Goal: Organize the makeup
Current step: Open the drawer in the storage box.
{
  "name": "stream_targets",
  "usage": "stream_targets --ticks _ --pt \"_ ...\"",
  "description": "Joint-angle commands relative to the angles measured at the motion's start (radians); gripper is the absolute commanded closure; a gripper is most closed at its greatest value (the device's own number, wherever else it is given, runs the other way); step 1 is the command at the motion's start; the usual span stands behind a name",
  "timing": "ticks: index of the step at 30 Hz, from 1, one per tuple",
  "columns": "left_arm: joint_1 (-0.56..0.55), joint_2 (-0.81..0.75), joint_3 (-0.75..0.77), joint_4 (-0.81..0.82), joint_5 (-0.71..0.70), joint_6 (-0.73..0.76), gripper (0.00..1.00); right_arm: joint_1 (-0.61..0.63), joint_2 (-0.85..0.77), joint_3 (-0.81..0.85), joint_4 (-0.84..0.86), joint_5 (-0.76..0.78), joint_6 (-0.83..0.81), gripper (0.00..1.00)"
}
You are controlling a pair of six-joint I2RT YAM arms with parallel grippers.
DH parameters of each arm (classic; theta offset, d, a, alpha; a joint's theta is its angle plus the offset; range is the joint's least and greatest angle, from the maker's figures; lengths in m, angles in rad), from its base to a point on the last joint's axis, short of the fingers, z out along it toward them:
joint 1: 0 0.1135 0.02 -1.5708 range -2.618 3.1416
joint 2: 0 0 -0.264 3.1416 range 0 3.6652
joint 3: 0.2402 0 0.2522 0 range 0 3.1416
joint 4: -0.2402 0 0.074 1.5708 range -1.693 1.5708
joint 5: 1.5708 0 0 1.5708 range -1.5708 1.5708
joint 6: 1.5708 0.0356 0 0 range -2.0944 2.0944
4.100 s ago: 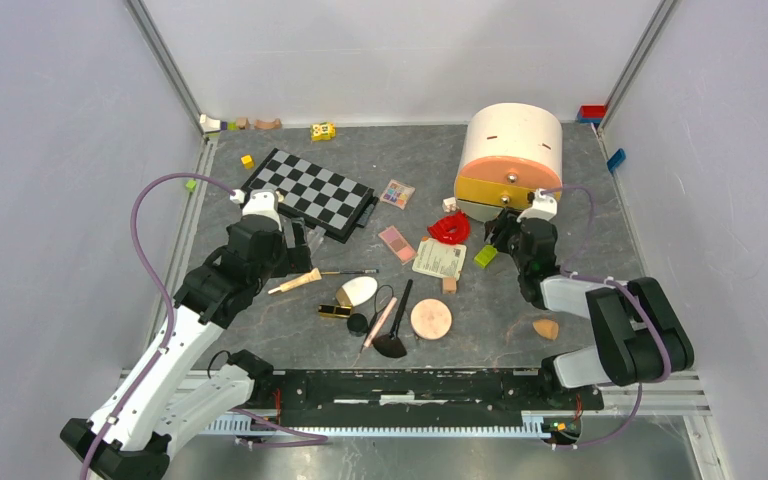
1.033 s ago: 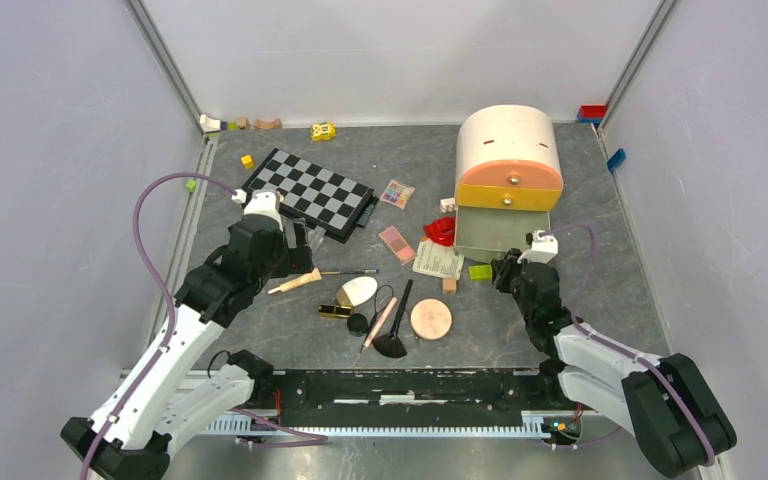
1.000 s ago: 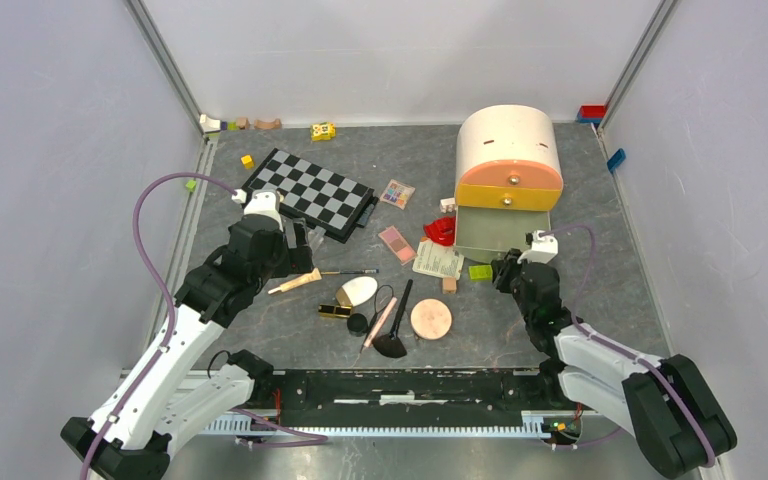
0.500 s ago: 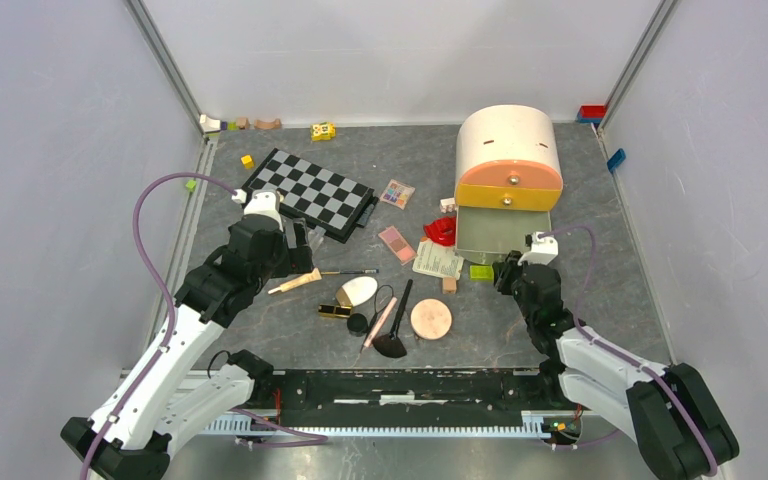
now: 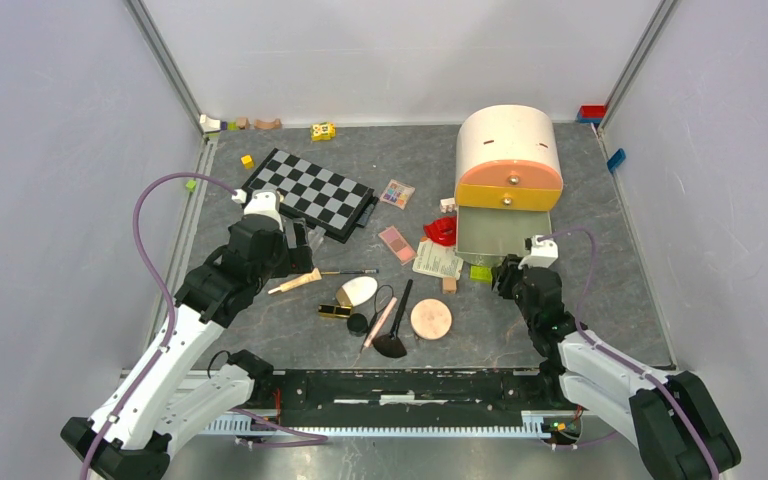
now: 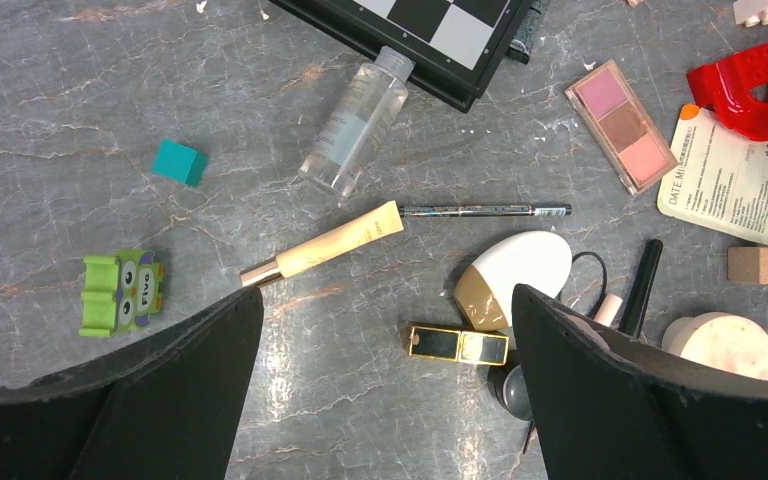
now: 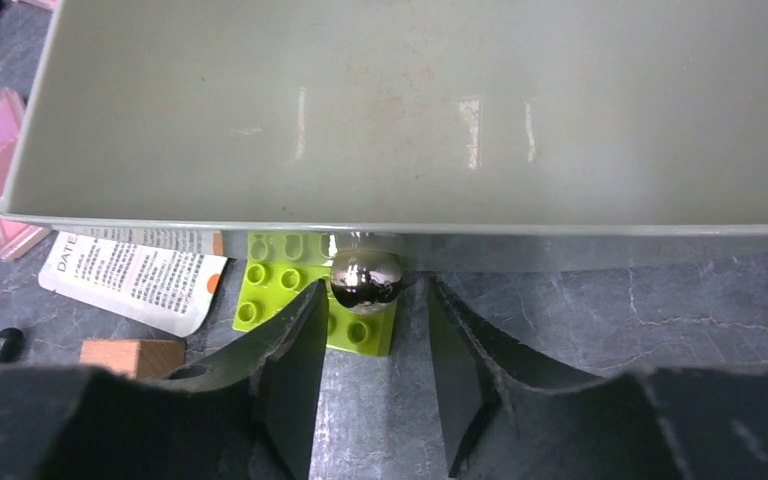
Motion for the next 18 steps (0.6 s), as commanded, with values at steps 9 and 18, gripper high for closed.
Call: stream_targets --ticks 9,18 --pt "0.004 -0.009 0.006 0.028 0.007 0.021 0.0 0.003 -0.016 0.029 -0.017 -0.008 -0.022 0.57" --pt "0.002 -0.008 0.006 0.028 0.007 0.021 0.0 0.004 0.031 0.051 0.024 -0.021 -0.05 0.64"
